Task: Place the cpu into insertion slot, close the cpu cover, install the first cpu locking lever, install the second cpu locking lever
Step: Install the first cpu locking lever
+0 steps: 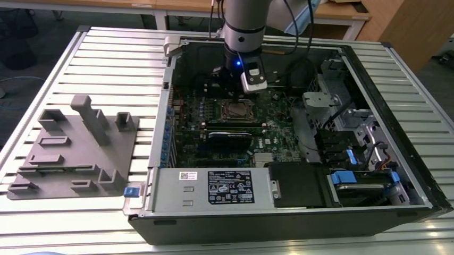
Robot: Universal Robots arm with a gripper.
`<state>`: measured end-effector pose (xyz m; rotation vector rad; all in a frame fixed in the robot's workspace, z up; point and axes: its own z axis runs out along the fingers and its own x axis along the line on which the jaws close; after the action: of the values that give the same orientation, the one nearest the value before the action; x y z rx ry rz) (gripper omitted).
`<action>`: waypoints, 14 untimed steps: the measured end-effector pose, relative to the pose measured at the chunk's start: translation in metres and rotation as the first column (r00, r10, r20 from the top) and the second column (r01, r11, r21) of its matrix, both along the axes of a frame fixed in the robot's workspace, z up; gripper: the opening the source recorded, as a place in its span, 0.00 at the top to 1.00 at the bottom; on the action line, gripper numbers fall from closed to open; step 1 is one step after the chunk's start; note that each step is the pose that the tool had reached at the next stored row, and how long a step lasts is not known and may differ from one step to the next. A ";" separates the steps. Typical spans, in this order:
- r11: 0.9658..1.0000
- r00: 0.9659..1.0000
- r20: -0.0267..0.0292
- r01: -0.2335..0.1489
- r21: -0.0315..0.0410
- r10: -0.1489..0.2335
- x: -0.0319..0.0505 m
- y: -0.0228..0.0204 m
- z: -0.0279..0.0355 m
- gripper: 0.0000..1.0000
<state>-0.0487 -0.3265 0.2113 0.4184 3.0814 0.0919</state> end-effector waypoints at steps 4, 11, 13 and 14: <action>1.000 1.000 0.001 0.000 -0.003 0.000 0.0000 -0.0005 0.0003 0.89; 1.000 1.000 0.024 0.000 -0.003 0.000 0.0000 -0.0018 -0.0001 0.89; 1.000 1.000 0.024 0.000 -0.003 0.000 0.0000 -0.0019 0.0012 0.89; 1.000 1.000 0.024 0.000 -0.003 0.000 0.0000 -0.0019 0.0026 0.89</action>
<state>-0.0487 -0.3283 0.2139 0.4140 3.0572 0.0917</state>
